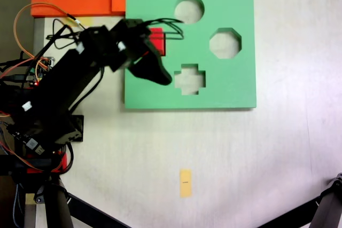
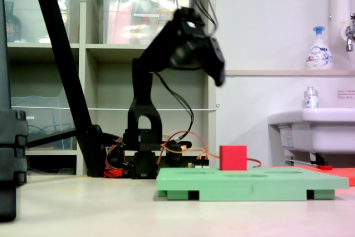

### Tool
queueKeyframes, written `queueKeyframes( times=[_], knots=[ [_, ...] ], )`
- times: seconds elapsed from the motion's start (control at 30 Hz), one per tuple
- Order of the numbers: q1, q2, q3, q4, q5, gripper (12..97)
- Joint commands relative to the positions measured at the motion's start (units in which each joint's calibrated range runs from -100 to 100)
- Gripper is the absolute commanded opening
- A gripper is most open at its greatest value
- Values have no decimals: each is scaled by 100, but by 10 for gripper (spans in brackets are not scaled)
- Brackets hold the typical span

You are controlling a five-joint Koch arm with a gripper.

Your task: Put the square block into the corresponding hole

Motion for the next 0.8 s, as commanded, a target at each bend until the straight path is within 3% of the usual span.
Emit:
queueKeyframes(
  times=[0.0, 0.1, 0.23, 0.37, 0.5, 0.57, 0.77],
  knots=[
    [-537, -1047, 232, -137, -835, 777],
    [-1397, -1759, 222, 17, -2369, 617],
    [-1846, -1843, -7, 450, -2833, 572],
    [-1851, -2514, -1991, 1798, -2872, 564],
    [-1822, -5349, -7316, 6806, -3311, 498],
    [-1685, -5349, -9190, 8780, -3463, 489],
    [-1460, -5349, -11782, 9897, -3775, 490]
  ],
)
